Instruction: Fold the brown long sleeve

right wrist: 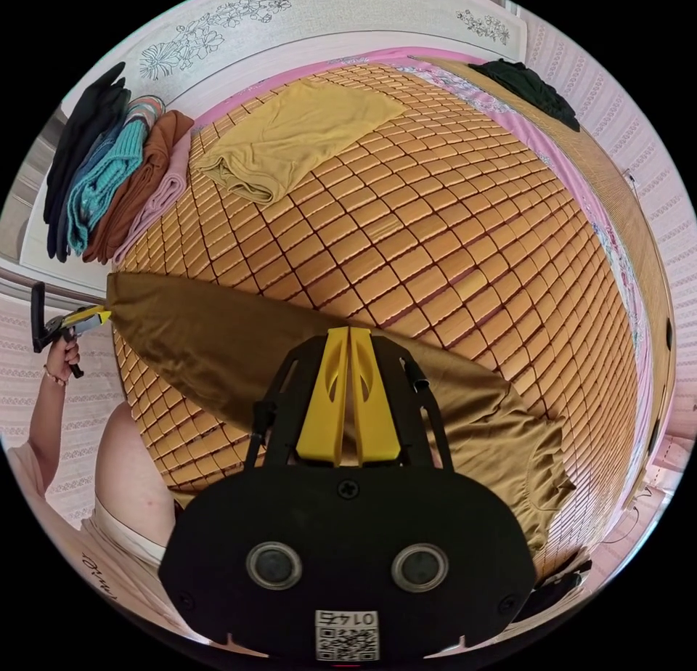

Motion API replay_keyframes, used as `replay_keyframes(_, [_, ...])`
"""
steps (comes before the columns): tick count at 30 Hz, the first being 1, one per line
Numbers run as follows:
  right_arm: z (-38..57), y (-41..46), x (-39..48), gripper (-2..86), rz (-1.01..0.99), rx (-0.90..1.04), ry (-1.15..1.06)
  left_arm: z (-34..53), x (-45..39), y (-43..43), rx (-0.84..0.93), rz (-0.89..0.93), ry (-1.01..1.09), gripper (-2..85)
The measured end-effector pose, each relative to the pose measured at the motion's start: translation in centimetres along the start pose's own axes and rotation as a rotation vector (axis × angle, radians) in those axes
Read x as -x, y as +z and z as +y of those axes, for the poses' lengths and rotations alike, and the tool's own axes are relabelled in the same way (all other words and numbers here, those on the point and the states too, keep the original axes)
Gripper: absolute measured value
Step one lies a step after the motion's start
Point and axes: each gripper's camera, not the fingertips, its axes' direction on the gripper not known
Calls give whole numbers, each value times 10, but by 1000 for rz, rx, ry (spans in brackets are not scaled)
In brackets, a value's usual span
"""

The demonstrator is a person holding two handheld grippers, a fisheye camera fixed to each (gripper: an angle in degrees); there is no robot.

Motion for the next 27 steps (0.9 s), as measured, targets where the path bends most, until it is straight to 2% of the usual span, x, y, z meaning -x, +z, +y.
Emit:
replay_keyframes(2, [0, 6, -2, -9, 2, -4, 1, 9, 5, -2, -17, 12, -11, 0])
replay_keyframes(10, [7, 20, -31, -9, -97, -84, 56, 33, 34, -9, -187, 319, -244, 51])
replay_keyframes(12, [8, 24, -37, -8, -76, -94, 66, 33, 30, -15, -218, 290, -247, 51])
replay_keyframes(15, [2, 59, -43, -7, -86, 10, 75, 20, 13, -13, -257, 232, -229, 52])
replay_keyframes(17, [4, 64, -46, -6, -92, -39, 99, 8, 2, 0, -241, 214, -227, 49])
replay_keyframes(18, [4, 69, -49, -4, -106, -44, 115, 2, -5, 11, -192, 120, -234, 42])
replay_keyframes(20, [4, 75, -55, -3, -127, -35, 128, 2, -14, 15, -206, 80, -233, 14])
replay_keyframes(23, [29, 53, -63, 3, -91, -177, 161, 9, -26, 5, -256, 58, -250, 11])
replay_keyframes(25, [78, 23, -68, 12, -139, -314, 165, 19, -39, -11, -301, 60, -210, 17])
replay_keyframes(27, [127, 7, -72, 31, -114, -346, 190, 29, -54, -24, -324, 49, -156, 24])
